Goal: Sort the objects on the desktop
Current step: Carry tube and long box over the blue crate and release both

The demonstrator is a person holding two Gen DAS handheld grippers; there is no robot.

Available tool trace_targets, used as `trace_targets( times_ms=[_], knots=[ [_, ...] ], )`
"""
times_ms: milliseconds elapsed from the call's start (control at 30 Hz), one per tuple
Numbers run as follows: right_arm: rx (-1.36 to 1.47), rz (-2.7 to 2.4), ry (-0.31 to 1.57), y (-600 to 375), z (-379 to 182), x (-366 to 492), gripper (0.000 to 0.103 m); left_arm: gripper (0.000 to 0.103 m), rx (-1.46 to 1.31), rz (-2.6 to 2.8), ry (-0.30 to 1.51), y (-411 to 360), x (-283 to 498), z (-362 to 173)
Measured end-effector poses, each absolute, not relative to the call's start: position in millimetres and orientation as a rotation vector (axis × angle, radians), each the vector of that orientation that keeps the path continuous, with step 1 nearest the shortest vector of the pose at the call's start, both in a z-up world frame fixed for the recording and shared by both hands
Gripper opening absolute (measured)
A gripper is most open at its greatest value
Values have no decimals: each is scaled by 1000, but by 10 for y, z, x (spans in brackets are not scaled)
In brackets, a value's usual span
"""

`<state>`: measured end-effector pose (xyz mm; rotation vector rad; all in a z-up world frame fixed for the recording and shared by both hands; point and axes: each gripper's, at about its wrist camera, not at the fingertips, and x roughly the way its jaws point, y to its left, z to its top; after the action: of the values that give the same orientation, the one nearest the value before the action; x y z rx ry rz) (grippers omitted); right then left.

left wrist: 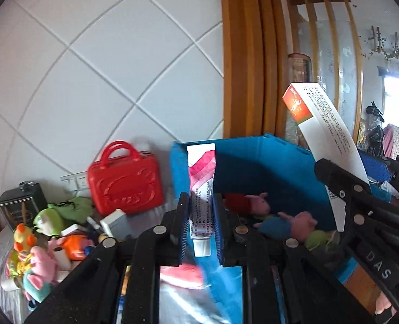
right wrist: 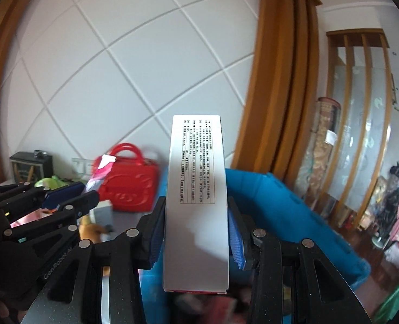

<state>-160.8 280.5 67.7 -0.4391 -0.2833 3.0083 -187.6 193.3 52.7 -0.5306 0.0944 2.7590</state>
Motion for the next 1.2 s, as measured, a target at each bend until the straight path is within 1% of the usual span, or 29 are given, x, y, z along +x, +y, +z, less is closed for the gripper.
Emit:
trace_targets(
  times_ms=[133, 200, 367, 567, 867, 900, 933, 967, 1000, 1033, 1100, 1133, 1167, 1200],
  knots=[
    [-444, 2948, -275, 3642, 688, -1731, 41, 17, -547, 2752, 128, 2638, -1872, 570],
    [-456, 2927, -260, 3964, 642, -1753, 41, 17, -564, 2742, 172, 2989, -1872, 550],
    [-519, 2901, -205, 4610, 474, -1809, 41, 17, -611, 2728, 239, 3547, -1861, 451],
    [-582, 2906, -179, 5017, 316, -1858, 41, 17, -664, 2732, 271, 3865, -1887, 350],
    [-591, 2917, -180, 5140, 266, -1899, 41, 17, -668, 2751, 275, 3919, -1895, 324],
    [-580, 2918, -181, 5147, 270, -1892, 43, 17, -666, 2756, 277, 3912, -1893, 321],
    [-560, 2917, -184, 5155, 284, -1873, 52, 17, -670, 2760, 276, 3921, -1892, 322],
    [-543, 2919, -183, 5164, 296, -1865, 71, 19, -677, 2759, 272, 3924, -1897, 323],
    [-524, 2923, -180, 5175, 311, -1848, 80, 29, -681, 2761, 270, 3926, -1899, 325],
    [-503, 2924, -178, 5179, 332, -1827, 91, 47, -678, 2769, 270, 3929, -1905, 332],
    [-458, 2923, -184, 5189, 373, -1787, 94, 65, -650, 2807, 269, 3910, -1885, 350],
    [-440, 2920, -186, 5192, 390, -1772, 97, 69, -636, 2817, 261, 3890, -1874, 362],
    [-424, 2913, -184, 5197, 409, -1756, 103, 72, -633, 2813, 240, 3863, -1872, 378],
    [-417, 2911, -178, 5217, 421, -1745, 103, 77, -636, 2808, 222, 3838, -1878, 386]
  ],
)
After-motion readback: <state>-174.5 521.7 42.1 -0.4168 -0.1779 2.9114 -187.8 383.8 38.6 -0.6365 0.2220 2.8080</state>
